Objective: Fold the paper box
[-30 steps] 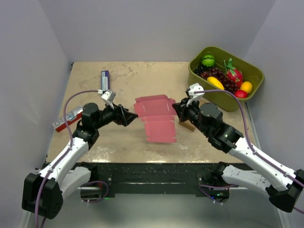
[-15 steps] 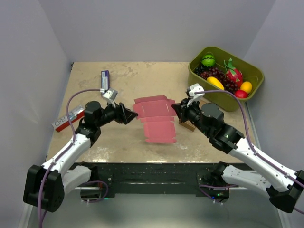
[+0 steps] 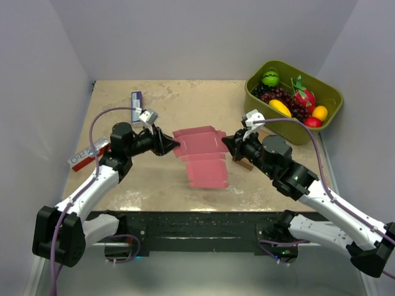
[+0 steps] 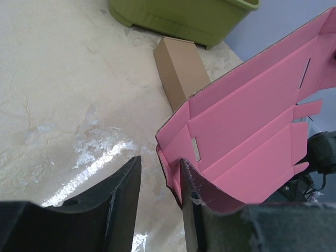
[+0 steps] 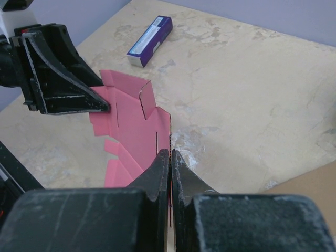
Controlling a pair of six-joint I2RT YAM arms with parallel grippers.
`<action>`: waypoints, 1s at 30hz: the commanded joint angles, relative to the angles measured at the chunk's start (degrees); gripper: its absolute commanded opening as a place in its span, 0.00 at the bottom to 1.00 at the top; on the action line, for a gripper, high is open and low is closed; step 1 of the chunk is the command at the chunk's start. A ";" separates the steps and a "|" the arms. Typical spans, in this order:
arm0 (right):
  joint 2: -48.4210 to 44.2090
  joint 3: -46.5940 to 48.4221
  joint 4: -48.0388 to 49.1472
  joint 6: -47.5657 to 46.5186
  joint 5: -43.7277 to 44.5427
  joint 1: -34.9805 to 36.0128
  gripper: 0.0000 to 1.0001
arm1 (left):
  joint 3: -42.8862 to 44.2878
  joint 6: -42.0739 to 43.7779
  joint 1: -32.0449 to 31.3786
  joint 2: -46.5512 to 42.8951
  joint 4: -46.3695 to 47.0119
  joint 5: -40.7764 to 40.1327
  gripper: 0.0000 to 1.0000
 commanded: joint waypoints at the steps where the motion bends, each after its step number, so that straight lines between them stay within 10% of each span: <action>1: -0.78 -0.55 1.13 -0.11 -0.78 0.15 0.00 | 2.56 4.02 -0.14 0.76 -2.29 3.32 0.30; 5: -0.52 -0.03 0.08 -0.11 -0.25 0.15 0.00 | 3.08 6.57 -0.23 0.06 -5.54 2.44 0.10; 9: -0.69 1.11 -2.55 1.38 2.29 0.15 0.48 | 4.66 11.84 -0.23 -0.73 -10.72 1.04 0.00; 14: -0.69 6.29 -9.76 6.04 7.91 0.15 0.81 | 4.40 13.96 -0.84 -1.35 -12.92 -3.26 0.00; 30: 14.51 11.05 -10.40 -7.75 -7.37 1.11 0.66 | 7.74 20.72 -6.03 6.30 -20.83 -0.73 0.00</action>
